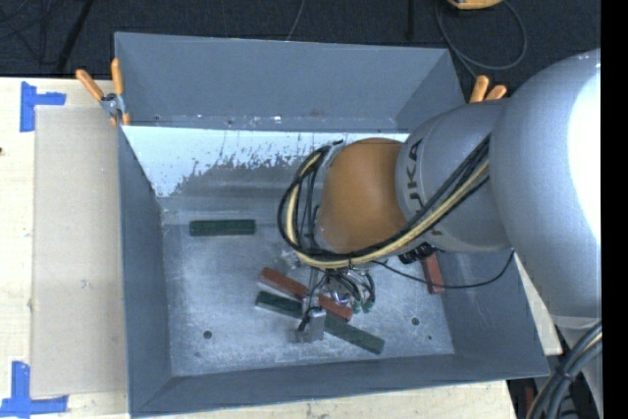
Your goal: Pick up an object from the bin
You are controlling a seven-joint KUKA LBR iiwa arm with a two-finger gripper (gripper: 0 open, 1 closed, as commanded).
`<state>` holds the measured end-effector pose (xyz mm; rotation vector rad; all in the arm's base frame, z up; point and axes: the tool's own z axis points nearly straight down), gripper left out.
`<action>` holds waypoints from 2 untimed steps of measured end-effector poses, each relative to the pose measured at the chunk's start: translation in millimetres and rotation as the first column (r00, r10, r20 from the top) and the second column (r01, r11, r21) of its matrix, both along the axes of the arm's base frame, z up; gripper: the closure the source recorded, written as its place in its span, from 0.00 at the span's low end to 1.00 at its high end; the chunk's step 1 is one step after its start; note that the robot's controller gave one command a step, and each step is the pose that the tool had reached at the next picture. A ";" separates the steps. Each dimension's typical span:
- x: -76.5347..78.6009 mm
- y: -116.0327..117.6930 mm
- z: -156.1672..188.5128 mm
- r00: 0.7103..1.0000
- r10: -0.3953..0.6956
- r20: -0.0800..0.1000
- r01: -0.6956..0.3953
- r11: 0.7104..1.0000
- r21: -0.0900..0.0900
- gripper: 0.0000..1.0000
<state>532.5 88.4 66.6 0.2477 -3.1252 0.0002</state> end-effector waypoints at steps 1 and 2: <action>2.1 0.6 2.8 1.000 0.002 0.006 -0.002 1.000 0.001 1.00; 1.9 0.6 2.6 1.000 0.003 0.006 -0.003 1.000 0.001 0.00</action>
Offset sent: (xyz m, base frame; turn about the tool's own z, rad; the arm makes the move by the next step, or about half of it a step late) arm 0.0000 0.0000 0.0000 0.0000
